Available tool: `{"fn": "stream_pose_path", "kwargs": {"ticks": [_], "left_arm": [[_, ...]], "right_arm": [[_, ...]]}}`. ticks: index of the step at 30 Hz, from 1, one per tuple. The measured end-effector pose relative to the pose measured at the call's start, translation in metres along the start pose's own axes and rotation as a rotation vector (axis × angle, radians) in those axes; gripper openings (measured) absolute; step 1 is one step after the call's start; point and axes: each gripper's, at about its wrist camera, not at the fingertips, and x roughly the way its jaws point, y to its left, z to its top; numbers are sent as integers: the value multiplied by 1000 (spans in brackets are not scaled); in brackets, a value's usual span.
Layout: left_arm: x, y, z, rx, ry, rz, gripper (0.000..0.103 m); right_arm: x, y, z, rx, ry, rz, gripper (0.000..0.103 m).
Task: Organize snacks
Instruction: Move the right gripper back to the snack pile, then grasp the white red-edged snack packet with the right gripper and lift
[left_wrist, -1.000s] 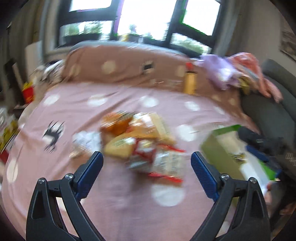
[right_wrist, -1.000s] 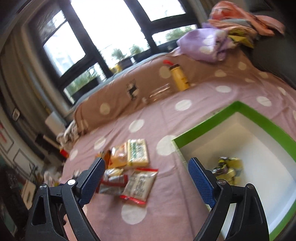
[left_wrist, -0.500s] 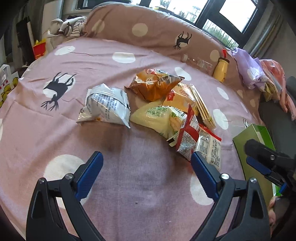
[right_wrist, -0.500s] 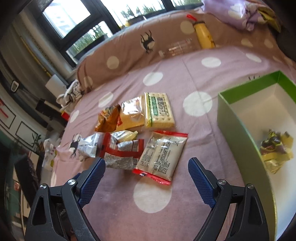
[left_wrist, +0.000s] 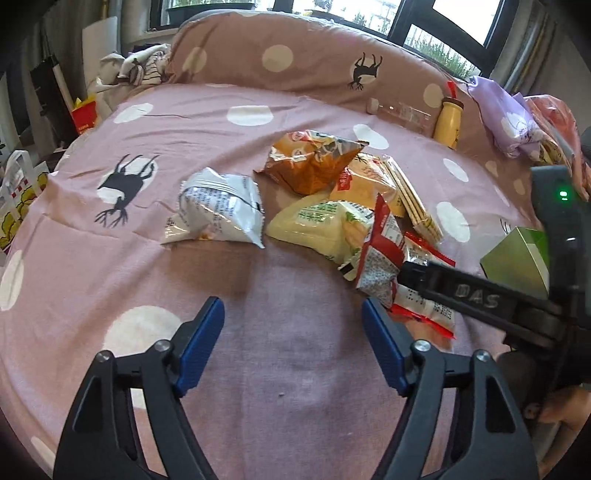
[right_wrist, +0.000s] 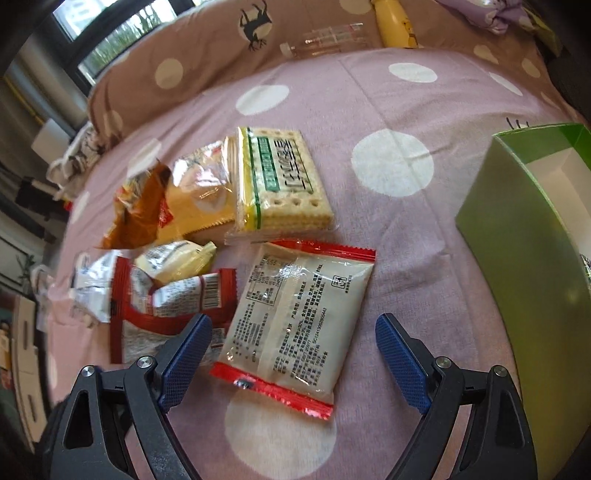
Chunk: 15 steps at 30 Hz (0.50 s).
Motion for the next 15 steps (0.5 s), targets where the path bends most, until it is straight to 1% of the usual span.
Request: {"fn": "stream_pose_path", "kwargs": {"ticks": [2,3,4,6,10,11,12,13,15], "left_arm": [[-2,5,0,-21,-1,-16,68],[-3,7,1,-29,0,-27,68],[-4,9,1,-37,0,-40,68],[-5,9,1,-45,4,-44,67],[-7,13,2,-64,8,-49,67],[-7,14,3,-70,10,-53,67],[-7,14,3,-75,14,-58,67],[-7,16,3,-82,16,-63,65],[-8,20,3,-100,24,-61,65]], "right_arm": [[5,11,-1,-48,-9,-70,91],[7,15,-2,-65,-11,-90,91],[6,19,-5,-85,-22,-100,85],[1,21,-7,-101,-20,-80,73],[-9,16,-18,-111,14,16,73],[-12,14,-21,-109,24,48,73],[-17,12,-26,-109,36,107,73],[-20,12,-29,-112,47,133,73],[-25,9,-38,-119,73,145,73]]}}
